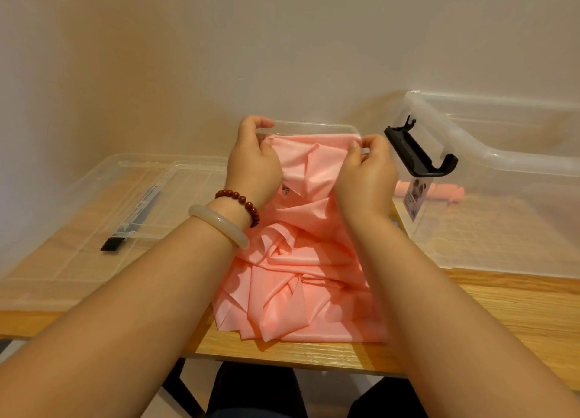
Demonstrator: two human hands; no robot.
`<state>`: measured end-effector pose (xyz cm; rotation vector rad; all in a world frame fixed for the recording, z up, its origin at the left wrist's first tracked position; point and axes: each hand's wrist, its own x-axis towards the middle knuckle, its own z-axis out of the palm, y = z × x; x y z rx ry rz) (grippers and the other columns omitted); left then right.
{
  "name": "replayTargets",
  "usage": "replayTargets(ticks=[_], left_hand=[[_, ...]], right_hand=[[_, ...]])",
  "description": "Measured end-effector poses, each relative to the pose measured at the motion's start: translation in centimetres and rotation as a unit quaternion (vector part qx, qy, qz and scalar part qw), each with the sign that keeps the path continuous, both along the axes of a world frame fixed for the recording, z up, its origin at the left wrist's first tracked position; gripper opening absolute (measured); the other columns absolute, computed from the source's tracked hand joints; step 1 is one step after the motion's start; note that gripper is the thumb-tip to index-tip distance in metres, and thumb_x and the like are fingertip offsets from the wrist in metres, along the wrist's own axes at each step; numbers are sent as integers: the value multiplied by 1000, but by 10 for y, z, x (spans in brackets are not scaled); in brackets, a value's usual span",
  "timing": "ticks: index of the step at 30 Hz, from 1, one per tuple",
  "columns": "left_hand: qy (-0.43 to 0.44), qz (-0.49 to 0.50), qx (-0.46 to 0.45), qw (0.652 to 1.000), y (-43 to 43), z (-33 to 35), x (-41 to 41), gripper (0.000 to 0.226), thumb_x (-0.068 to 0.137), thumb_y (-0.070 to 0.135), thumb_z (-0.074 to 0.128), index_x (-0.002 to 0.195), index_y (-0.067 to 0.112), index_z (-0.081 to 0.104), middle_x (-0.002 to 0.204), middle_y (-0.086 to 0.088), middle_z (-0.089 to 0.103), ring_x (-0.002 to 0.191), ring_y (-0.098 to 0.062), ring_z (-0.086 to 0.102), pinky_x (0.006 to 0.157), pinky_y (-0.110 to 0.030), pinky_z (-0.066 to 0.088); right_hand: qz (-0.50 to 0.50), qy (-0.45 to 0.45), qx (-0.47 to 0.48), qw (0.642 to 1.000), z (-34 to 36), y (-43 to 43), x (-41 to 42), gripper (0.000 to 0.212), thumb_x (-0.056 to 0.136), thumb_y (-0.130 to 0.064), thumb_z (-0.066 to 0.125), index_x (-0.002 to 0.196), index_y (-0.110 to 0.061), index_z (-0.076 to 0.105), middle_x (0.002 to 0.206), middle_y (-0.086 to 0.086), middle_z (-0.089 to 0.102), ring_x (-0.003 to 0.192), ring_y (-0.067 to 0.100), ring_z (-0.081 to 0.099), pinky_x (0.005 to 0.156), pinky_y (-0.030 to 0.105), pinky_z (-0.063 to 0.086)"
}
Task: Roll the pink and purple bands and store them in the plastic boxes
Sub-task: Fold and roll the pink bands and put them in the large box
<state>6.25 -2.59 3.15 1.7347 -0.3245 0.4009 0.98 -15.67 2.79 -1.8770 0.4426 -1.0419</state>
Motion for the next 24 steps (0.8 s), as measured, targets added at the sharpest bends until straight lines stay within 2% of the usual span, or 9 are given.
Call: replayTargets(ticks=[3,5,9,11,14,16,18,21,24], left_hand=[[-15,-25,-20,999,4,4,0,19,100,18,44,116,29,46,90,10,53,67,-7,51,62,-25,45],[6,-80,-12,997,7,5,-1,39,93,27,60,126,35,42,103,8,56,82,-3,58,71,-21,50],[-12,-96,51,994,11,7,3,70,87,9,58,146,34,29,121,4,58,91,-10,63,82,-27,54],[-34,-61,86,994,12,10,6,68,90,12,59,148,32,30,123,3,59,98,-10,62,89,-26,51],[-19,-24,96,995,14,16,11,56,88,18,68,140,24,46,105,8,62,84,-3,59,86,-22,52],[-3,-5,103,995,15,17,15,27,89,21,68,116,22,64,92,7,64,81,-9,61,84,-30,55],[-3,8,91,996,15,17,16,4,91,25,64,93,23,66,82,8,63,76,-11,61,77,-33,56],[-13,24,19,999,12,16,17,7,96,22,55,90,21,60,81,11,59,72,-6,57,71,-32,55],[-10,2,-61,998,13,18,19,13,95,15,56,101,26,60,93,11,61,87,-7,61,83,-34,55]], right_hand=[[8,-7,10,1000,5,-4,1,15,103,-19,43,105,-11,55,73,-10,51,77,17,51,61,25,29],[19,-5,21,1000,6,-3,2,12,103,-18,42,103,-15,54,75,-14,50,78,16,52,62,25,32],[20,-1,58,998,9,-2,10,12,103,-16,39,99,-21,50,72,-11,49,74,17,50,61,27,32],[17,6,40,999,10,-4,13,14,104,-17,38,102,-18,52,68,-8,48,69,19,50,60,31,35],[13,8,13,1000,14,-8,12,17,103,-18,38,106,-14,54,67,-8,47,66,18,50,61,32,39],[22,12,19,1000,17,-11,12,14,103,-21,40,101,-16,53,70,-9,49,68,14,51,65,31,42],[43,25,31,998,22,-10,11,14,101,-27,44,95,-19,54,74,-7,55,70,12,54,65,28,40],[107,29,69,991,24,-7,9,15,94,-32,57,93,-18,62,79,-3,63,72,14,58,64,27,44],[143,2,74,987,23,-4,7,11,93,-19,57,101,-24,63,71,-3,55,64,11,52,63,26,44]])
